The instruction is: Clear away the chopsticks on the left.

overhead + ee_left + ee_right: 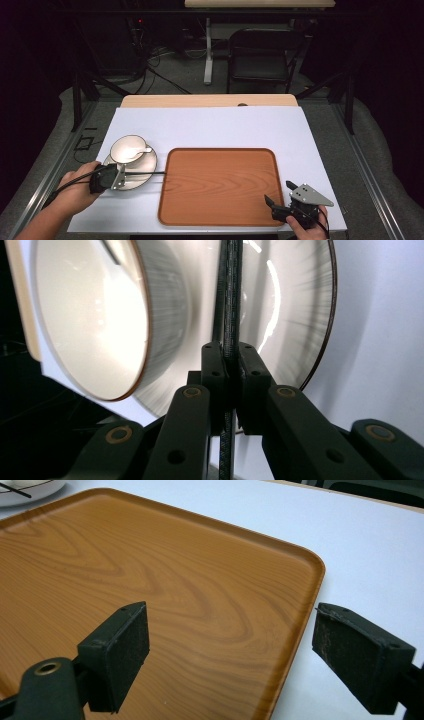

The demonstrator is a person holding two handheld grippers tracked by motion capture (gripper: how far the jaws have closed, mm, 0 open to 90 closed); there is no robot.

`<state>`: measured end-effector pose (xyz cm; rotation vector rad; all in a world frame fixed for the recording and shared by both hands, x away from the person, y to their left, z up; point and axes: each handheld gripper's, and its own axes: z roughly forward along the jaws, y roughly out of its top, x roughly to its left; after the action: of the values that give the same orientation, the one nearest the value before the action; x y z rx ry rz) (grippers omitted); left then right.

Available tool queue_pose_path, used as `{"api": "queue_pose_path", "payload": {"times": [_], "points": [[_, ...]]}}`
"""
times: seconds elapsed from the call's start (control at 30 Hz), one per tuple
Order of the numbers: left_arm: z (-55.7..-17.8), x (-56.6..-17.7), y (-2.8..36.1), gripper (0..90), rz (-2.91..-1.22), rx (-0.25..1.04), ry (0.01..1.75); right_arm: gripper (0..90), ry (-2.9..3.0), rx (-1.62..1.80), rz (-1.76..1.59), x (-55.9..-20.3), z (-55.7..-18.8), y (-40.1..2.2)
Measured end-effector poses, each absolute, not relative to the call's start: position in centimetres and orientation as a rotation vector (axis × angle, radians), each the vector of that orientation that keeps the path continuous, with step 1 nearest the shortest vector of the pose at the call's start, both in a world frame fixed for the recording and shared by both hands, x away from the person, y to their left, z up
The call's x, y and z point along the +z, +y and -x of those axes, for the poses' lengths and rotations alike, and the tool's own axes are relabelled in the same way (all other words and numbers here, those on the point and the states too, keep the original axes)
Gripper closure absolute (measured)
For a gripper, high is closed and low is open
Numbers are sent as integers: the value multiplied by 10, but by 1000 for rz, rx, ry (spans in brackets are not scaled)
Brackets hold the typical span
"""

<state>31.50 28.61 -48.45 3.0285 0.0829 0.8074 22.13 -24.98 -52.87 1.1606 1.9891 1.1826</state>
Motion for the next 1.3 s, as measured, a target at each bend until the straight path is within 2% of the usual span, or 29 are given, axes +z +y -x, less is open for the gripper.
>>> {"api": "queue_pose_path", "payload": {"times": [0.3,0.43,0.57,0.6,0.63,0.67,0.7,0.73,0.83,0.97,1.07,1.1,1.13,1.2,1.3], "points": [[-313,-464,286,847,-3006,856,91,148,1988,1184,-1168,-529,-222,-250],[-314,-457,285,848,-2953,790,172,148,1988,1185,-1170,-529,-222,-250],[-316,-453,284,848,-2852,638,398,148,1988,1185,-1171,-529,-222,-250],[-316,-453,284,849,-2852,638,398,148,1988,1185,-1171,-529,-222,-250],[-317,-451,284,848,-2796,571,492,148,1988,1185,-1172,-529,-222,-250],[-317,-451,284,848,-2796,571,492,148,1988,1185,-1172,-529,-222,-250],[-318,-449,282,848,-2727,529,599,148,1987,1185,-1172,-529,-222,-250],[-318,-449,282,848,-2727,529,599,148,1987,1185,-1172,-529,-222,-250],[-320,-444,278,848,-2578,415,859,148,1988,1185,-1173,-529,-222,-250],[-322,-439,272,848,-2398,281,1091,148,1988,1185,-1172,-529,-222,-250],[-326,-437,266,849,-2163,20,1378,148,1988,1187,-1172,-529,-222,-250],[-326,-437,266,849,-2163,20,1378,148,1988,1187,-1172,-529,-222,-250],[-329,-440,264,849,-2053,-92,1444,148,1988,1187,-1170,-529,-222,-250],[-330,-441,263,850,-2012,-120,1471,148,1989,1188,-1170,-529,-222,-250],[-332,-449,258,850,-1856,-247,1545,148,1987,1189,-1169,-529,-222,-250]]}}
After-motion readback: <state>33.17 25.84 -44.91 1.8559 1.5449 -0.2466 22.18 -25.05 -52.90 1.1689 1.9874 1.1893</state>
